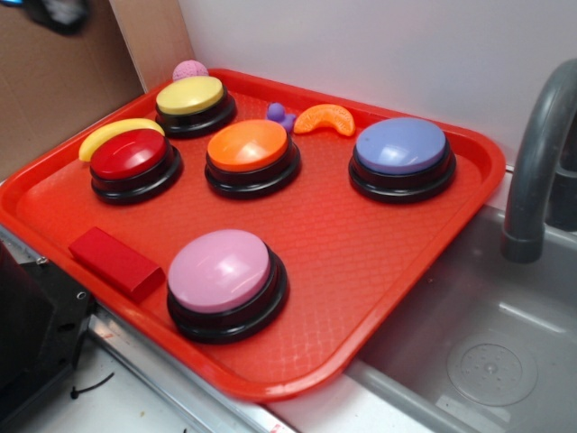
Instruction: Push the pink button.
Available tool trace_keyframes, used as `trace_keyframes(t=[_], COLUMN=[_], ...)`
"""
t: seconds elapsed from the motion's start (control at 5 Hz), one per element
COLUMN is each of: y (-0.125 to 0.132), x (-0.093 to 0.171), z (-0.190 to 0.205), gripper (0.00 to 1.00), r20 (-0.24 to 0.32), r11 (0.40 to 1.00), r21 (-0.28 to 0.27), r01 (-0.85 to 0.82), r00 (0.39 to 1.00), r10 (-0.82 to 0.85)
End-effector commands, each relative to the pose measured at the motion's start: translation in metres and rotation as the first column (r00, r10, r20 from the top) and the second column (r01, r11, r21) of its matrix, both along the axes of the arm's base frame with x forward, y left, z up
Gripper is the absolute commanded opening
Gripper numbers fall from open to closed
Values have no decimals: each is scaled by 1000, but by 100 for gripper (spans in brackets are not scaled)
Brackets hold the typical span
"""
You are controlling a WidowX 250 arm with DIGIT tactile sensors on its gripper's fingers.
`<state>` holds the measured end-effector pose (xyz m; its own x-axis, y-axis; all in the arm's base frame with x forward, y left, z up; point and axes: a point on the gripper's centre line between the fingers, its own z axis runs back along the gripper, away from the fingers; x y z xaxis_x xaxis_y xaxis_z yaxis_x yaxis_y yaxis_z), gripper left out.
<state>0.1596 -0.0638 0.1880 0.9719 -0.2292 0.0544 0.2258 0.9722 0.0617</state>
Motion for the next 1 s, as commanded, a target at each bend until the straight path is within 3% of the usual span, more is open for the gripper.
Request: trace_keyframes(t=[0.0, 0.4, 0.8], y=[-44, -51, -68], x=[19, 20, 14], z=[-68, -119, -124], gripper=[100, 100, 100], r20=[29, -26, -59], r11=[946, 925, 897], r21=[-20, -34, -56], r01=[322, 378, 439], r00=[946, 925, 895], r10=[-322, -379, -442])
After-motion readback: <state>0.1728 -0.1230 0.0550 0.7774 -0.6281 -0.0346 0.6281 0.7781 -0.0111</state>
